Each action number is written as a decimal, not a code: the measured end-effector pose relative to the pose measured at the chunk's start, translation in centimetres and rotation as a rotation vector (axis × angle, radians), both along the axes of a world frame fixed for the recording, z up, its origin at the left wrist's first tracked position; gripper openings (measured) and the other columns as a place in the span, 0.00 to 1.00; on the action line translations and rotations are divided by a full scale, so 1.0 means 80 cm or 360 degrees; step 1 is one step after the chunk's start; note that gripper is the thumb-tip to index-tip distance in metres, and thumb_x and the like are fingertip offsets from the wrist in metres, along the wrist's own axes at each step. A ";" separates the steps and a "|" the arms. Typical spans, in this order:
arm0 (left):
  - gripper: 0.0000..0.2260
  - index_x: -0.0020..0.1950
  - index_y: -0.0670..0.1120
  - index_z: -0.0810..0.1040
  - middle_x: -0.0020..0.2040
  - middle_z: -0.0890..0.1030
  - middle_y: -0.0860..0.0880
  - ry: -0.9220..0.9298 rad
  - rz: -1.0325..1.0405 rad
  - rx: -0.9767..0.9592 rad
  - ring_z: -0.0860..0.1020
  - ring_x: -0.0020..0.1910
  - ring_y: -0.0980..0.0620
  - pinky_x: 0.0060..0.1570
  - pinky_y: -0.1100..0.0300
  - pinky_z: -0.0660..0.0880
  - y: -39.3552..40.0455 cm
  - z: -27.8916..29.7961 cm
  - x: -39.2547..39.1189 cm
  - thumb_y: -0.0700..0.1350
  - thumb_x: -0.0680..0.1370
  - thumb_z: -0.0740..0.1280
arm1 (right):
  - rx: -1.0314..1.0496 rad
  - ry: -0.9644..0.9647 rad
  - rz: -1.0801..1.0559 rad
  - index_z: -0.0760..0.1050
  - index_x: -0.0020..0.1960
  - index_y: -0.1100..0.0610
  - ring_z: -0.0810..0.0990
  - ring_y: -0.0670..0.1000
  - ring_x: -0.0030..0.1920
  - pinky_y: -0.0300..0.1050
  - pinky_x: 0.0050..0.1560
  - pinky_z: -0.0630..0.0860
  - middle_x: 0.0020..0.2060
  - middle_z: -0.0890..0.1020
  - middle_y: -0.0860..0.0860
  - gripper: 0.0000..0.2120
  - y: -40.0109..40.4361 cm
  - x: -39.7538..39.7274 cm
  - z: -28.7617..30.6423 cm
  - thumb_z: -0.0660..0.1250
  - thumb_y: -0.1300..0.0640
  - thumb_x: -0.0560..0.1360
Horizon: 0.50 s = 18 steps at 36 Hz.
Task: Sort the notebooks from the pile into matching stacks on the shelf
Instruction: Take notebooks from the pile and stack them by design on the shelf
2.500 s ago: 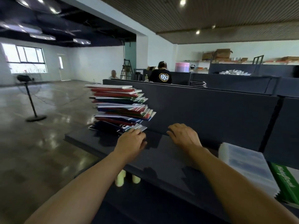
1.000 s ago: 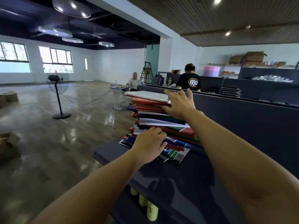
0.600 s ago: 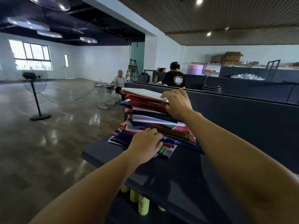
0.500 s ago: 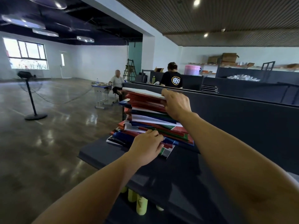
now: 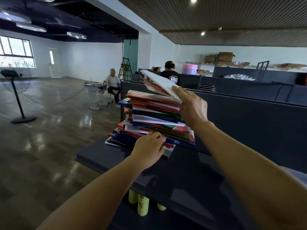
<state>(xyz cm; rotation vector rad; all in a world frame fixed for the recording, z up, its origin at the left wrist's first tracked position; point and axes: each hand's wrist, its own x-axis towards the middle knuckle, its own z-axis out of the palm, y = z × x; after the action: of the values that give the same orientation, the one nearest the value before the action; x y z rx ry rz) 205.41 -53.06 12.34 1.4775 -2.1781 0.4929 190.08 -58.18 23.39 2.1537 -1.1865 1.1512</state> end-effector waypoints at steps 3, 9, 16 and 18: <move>0.18 0.63 0.45 0.75 0.61 0.76 0.45 -0.0008 0.0033 -0.0215 0.76 0.59 0.46 0.55 0.53 0.75 -0.001 0.009 -0.004 0.45 0.74 0.70 | -0.0026 -0.0282 -0.0055 0.70 0.70 0.50 0.77 0.56 0.63 0.53 0.53 0.76 0.66 0.75 0.51 0.28 0.011 -0.031 -0.006 0.67 0.66 0.73; 0.34 0.69 0.43 0.72 0.68 0.72 0.37 0.0027 0.0178 -0.0556 0.73 0.66 0.38 0.63 0.44 0.70 -0.014 0.027 0.000 0.41 0.64 0.78 | 0.0124 -0.0688 -0.0438 0.69 0.71 0.46 0.74 0.54 0.64 0.48 0.56 0.71 0.68 0.73 0.46 0.31 0.034 -0.089 -0.031 0.62 0.68 0.72; 0.53 0.75 0.50 0.28 0.75 0.31 0.41 -0.0351 0.0406 -0.0327 0.37 0.76 0.39 0.70 0.38 0.35 -0.024 0.050 0.021 0.61 0.72 0.70 | 0.0061 -0.0552 -0.0484 0.73 0.69 0.51 0.75 0.56 0.65 0.52 0.56 0.75 0.65 0.76 0.53 0.34 0.061 -0.111 -0.087 0.65 0.74 0.67; 0.54 0.72 0.50 0.23 0.73 0.26 0.41 -0.0461 0.0459 -0.0245 0.32 0.75 0.39 0.68 0.37 0.32 -0.029 0.063 0.021 0.62 0.73 0.68 | 0.0053 -0.0616 -0.0490 0.74 0.68 0.52 0.77 0.57 0.63 0.52 0.55 0.75 0.65 0.77 0.53 0.35 0.067 -0.109 -0.104 0.65 0.75 0.65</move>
<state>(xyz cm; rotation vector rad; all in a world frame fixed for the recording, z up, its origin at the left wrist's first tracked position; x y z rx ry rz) 207.08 -55.35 17.35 1.7304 -2.0832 1.0059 181.35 -52.83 15.09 1.7310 -1.6433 1.4489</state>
